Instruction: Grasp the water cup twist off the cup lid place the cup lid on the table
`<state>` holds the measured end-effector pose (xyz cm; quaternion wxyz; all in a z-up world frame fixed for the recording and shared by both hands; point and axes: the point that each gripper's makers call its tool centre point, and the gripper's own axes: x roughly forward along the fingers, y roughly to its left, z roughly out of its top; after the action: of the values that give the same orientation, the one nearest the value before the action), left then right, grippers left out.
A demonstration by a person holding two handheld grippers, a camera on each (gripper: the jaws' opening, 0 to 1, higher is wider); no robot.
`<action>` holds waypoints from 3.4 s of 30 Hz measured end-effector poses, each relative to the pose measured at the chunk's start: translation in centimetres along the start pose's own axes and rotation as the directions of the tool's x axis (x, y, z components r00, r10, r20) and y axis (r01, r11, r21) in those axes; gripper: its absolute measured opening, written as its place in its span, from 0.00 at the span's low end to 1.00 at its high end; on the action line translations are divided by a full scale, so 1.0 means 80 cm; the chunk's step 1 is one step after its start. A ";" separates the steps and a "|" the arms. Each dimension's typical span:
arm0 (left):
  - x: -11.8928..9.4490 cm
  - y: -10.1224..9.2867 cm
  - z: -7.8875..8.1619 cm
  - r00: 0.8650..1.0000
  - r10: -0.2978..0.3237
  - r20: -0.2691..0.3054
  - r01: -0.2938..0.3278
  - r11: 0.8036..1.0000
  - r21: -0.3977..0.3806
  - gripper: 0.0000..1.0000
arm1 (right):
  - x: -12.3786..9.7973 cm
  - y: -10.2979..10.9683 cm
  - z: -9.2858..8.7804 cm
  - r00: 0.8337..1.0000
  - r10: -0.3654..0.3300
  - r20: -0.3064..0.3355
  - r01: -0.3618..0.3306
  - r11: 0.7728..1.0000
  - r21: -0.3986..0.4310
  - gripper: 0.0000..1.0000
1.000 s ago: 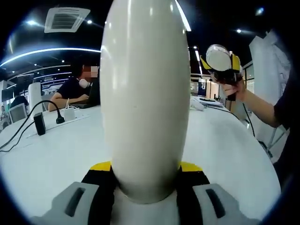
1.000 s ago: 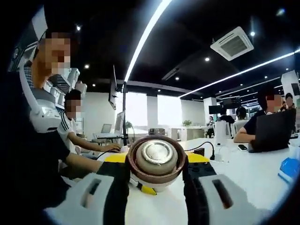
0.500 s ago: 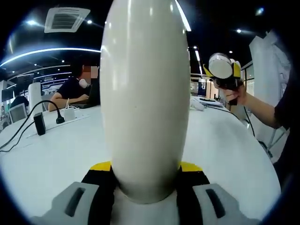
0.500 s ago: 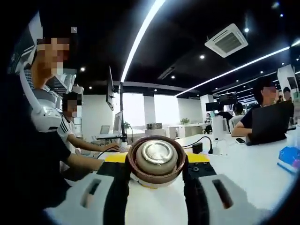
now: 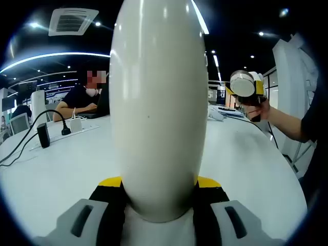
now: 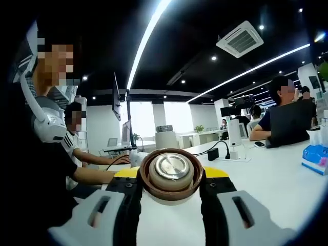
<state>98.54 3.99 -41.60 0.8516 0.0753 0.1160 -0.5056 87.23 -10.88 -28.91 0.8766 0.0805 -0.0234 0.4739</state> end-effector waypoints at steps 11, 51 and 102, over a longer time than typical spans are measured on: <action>0.001 0.002 0.000 1.000 0.002 0.001 -0.002 1.000 0.001 0.52 | -0.007 -0.001 -0.026 0.999 -0.011 -0.042 0.012 1.000 0.020 0.46; 0.001 0.002 0.000 1.000 0.004 0.000 -0.004 1.000 0.001 0.52 | -0.019 -0.004 -0.092 0.983 -0.038 -0.179 0.045 0.998 0.036 0.46; 0.000 -0.001 0.001 1.000 0.004 0.001 -0.004 1.000 0.002 0.52 | -0.020 -0.006 -0.165 0.880 -0.077 -0.469 0.012 0.990 -0.140 0.47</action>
<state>98.46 3.94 -41.50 0.8527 0.0763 0.1151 -0.5039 86.27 -10.33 -42.15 0.8698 -0.0956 0.1614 0.4564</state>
